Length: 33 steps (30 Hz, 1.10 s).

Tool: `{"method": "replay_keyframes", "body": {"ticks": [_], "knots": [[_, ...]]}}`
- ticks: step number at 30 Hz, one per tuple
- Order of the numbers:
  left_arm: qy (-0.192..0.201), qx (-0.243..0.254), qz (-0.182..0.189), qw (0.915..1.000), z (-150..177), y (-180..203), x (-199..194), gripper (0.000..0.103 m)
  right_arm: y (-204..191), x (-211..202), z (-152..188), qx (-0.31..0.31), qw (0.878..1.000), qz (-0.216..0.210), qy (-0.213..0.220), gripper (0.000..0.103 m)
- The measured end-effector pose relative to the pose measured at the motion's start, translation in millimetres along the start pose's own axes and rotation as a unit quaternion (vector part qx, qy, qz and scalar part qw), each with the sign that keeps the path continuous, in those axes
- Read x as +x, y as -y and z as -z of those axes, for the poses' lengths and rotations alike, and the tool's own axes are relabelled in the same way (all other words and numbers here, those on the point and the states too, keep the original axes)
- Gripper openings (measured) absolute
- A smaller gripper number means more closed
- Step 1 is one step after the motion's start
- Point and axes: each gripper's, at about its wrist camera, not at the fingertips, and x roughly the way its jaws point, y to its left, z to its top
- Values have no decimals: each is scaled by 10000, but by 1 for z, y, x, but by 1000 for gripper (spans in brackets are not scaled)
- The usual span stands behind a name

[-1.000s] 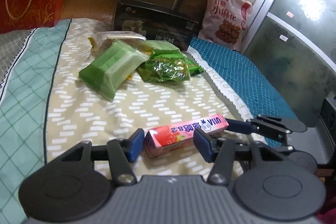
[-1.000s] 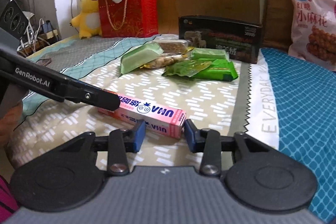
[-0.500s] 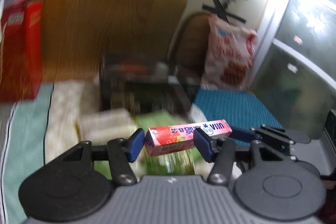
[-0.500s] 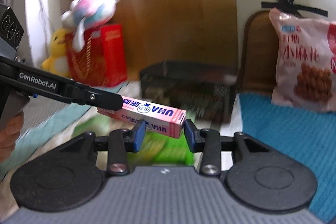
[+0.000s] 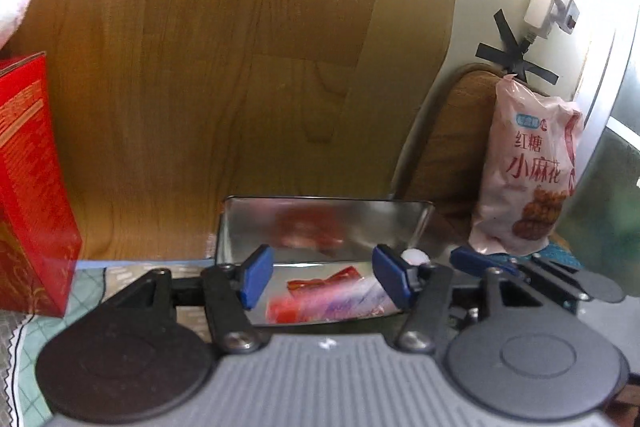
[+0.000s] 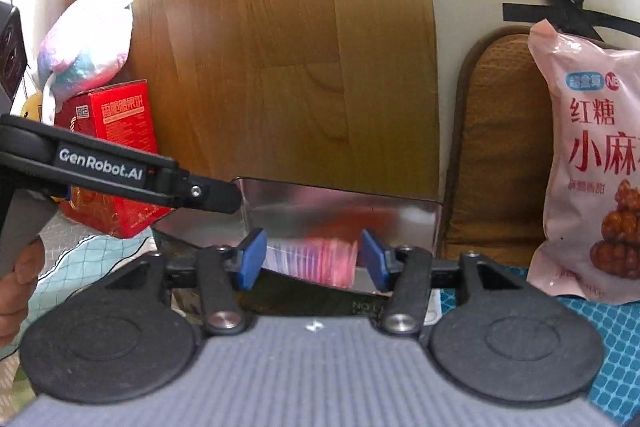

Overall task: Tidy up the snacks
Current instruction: 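Lift the pink box into the black box and open the right gripper, then reach the right gripper to the light green pack and grasp it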

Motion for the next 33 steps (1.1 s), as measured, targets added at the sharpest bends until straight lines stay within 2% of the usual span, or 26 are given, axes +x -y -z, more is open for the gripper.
{"method": "replay_keyframes", "body": {"ticks": [4,9,11,14,17,19,21,25,30,33], "knots": [[172,-291,55,9994,12,-17,-29,63,6,-24,8,418,9988,-251,51,55],[-57,-687,-193,9974,39,-46,-54,64,-15,-26,23,578,9937,-846,-452,55],[-301,-979,-325,9942,55,-61,-55,64,-30,-22,28,557,9902,-1076,-694,55],[-592,-1527,-279,9861,76,-83,-58,64,-56,-22,34,384,9877,-1205,-916,55],[-582,-1849,-186,9809,97,-95,-73,64,-69,-33,40,510,9825,-1523,-947,55],[-590,-1910,-120,9797,110,-95,-85,64,-79,-37,47,482,9786,-1674,-1097,54],[-673,-1947,1,9785,124,-91,-92,60,-90,-41,56,434,9745,-1770,-1308,47],[-583,-1848,44,9810,149,-81,-119,55,-104,-64,70,307,9738,-1832,-1316,38],[-632,-1772,186,9820,167,-65,-138,52,-110,-95,88,356,9732,-1785,-1408,37],[-703,-1512,321,9855,178,-46,-146,52,-105,-113,97,470,9738,-1716,-1417,38]]}}
